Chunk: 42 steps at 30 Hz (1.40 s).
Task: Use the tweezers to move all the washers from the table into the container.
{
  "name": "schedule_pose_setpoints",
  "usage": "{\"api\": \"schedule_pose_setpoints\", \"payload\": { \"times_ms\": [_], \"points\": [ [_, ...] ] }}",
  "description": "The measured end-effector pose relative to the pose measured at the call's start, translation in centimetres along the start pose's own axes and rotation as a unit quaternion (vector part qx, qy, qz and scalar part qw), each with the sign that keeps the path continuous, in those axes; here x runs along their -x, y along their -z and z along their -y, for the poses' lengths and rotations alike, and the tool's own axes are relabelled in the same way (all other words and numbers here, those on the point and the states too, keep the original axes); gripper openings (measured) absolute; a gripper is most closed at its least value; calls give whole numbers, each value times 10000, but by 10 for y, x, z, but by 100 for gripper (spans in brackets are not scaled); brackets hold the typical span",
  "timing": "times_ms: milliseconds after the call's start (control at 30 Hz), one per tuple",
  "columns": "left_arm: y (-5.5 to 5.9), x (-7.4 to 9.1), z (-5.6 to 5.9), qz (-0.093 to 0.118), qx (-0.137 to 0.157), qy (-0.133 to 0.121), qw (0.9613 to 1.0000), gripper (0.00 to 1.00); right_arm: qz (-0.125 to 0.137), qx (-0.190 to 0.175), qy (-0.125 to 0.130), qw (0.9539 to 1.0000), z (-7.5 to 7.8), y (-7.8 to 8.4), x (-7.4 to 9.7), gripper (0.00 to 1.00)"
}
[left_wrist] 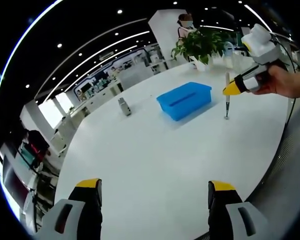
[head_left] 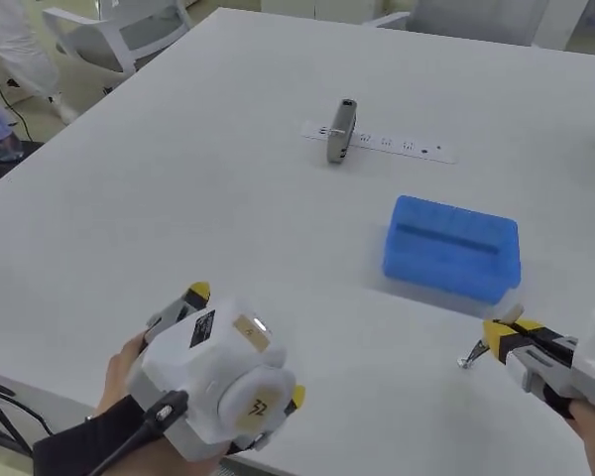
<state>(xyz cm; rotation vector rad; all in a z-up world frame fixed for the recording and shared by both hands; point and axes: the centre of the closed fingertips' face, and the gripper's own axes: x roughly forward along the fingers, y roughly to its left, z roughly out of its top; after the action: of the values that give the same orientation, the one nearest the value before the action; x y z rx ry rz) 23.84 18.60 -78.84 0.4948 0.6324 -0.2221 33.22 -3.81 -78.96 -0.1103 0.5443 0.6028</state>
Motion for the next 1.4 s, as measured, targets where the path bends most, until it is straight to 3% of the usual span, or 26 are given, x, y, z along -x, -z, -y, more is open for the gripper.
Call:
{"api": "schedule_pose_setpoints", "payload": {
  "times_ms": [400, 733, 1000, 1400],
  "points": [
    [1, 0, 0, -19, -18, 1, 10000, 90, -13, 96, -3, 10000, -1, 1, -4, 2],
    [1, 0, 0, -16, -2, -7, 10000, 90, 27, 691, -83, 9976, -9, 2, -10, 1],
    [1, 0, -1, -7, -14, -33, 10000, 89, -8, 934, -153, 9955, -18, 4, -13, 1],
    [1, 0, -2, -10, -45, -80, 10000, 89, -36, 868, -120, 9961, -13, 4, -8, 0]
  ]
}}
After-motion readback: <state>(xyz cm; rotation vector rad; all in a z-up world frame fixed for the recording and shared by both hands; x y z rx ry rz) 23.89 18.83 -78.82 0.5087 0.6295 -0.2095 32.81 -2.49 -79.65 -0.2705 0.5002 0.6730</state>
